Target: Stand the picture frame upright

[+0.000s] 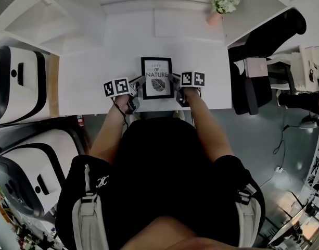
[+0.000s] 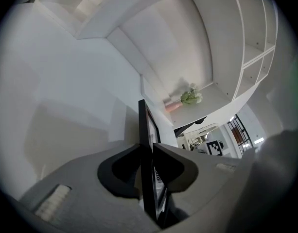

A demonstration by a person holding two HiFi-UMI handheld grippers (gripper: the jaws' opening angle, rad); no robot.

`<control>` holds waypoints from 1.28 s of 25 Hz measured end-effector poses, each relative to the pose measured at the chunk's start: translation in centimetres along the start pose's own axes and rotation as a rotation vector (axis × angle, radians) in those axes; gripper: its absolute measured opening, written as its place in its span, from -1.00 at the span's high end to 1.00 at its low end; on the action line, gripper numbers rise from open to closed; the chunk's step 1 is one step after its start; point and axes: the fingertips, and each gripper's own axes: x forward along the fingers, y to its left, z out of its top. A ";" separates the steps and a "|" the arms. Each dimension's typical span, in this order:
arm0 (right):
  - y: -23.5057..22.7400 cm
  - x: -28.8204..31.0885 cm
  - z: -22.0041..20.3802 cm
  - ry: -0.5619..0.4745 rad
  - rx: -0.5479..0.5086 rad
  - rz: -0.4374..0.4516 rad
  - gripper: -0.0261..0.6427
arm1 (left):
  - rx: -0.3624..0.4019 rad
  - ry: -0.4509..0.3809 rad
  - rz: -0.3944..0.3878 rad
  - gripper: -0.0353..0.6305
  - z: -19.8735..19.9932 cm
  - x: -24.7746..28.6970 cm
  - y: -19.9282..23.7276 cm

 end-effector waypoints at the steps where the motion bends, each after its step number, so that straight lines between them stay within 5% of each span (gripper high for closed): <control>1: 0.1 0.0 0.0 0.001 -0.004 -0.001 0.71 | -0.001 0.001 0.001 0.62 0.0 0.0 0.0; 14: -0.2 -0.6 0.2 0.006 0.009 0.008 0.71 | 0.072 0.004 0.010 0.64 0.3 0.2 -1.5; 24: 3.8 -4.2 4.4 -0.161 -0.242 -0.030 0.71 | 0.216 -0.069 -0.011 0.63 2.2 -2.0 -4.6; 32: 9.2 -7.7 7.8 -0.339 -0.396 -0.015 0.71 | 0.402 -0.194 -0.004 0.63 5.3 -5.6 -8.4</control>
